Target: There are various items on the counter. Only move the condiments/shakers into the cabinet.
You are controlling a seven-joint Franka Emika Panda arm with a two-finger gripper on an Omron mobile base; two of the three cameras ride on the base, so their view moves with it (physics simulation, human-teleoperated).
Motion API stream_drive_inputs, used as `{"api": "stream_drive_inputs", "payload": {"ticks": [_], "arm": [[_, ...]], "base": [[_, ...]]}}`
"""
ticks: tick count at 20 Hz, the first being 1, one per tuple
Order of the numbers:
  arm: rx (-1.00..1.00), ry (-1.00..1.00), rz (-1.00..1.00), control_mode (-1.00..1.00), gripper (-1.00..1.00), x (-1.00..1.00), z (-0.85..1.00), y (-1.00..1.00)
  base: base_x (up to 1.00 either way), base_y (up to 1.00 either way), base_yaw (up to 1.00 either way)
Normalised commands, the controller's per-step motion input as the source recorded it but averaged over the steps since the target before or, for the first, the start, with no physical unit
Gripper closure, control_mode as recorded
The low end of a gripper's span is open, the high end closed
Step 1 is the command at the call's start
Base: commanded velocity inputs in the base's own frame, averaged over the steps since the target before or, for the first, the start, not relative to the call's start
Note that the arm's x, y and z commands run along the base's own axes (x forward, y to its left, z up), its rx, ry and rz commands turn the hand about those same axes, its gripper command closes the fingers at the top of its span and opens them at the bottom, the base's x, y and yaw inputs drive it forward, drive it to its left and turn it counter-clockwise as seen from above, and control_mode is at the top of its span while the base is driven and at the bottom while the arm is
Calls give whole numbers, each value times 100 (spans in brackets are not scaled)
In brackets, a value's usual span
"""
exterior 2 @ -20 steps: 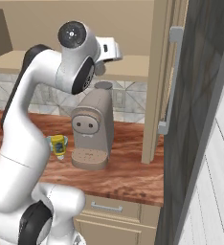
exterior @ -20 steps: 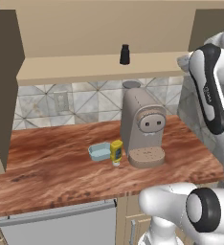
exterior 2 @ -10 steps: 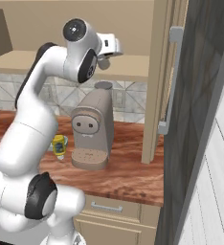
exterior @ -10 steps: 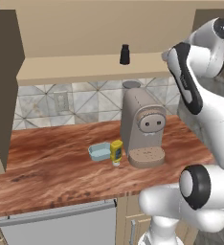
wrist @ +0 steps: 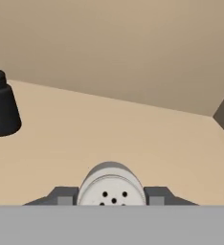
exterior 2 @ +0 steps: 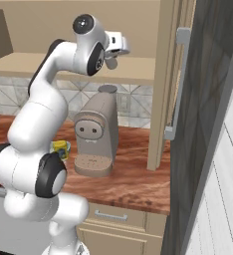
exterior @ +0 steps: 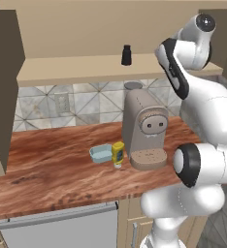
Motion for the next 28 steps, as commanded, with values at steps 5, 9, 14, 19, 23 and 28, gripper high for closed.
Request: {"api": "stream_drive_inputs", "payload": {"ticks": [5,9,14,19,23,28], "arm": [[1,5,0,-100,100,24,-12,-2],[0,1,0,-100,100,17,-20,-4],[0,0,0,-100,100,3,-36,-8],[0,0,0,-100,100,11,-15,-1],[0,0,0,-100,100,33,0,0],[0,0,0,-100,100,46,-1,0]], "base": [[0,0,0],[0,0,0],[0,0,0],[0,0,0],[0,0,0],[0,0,0]]}}
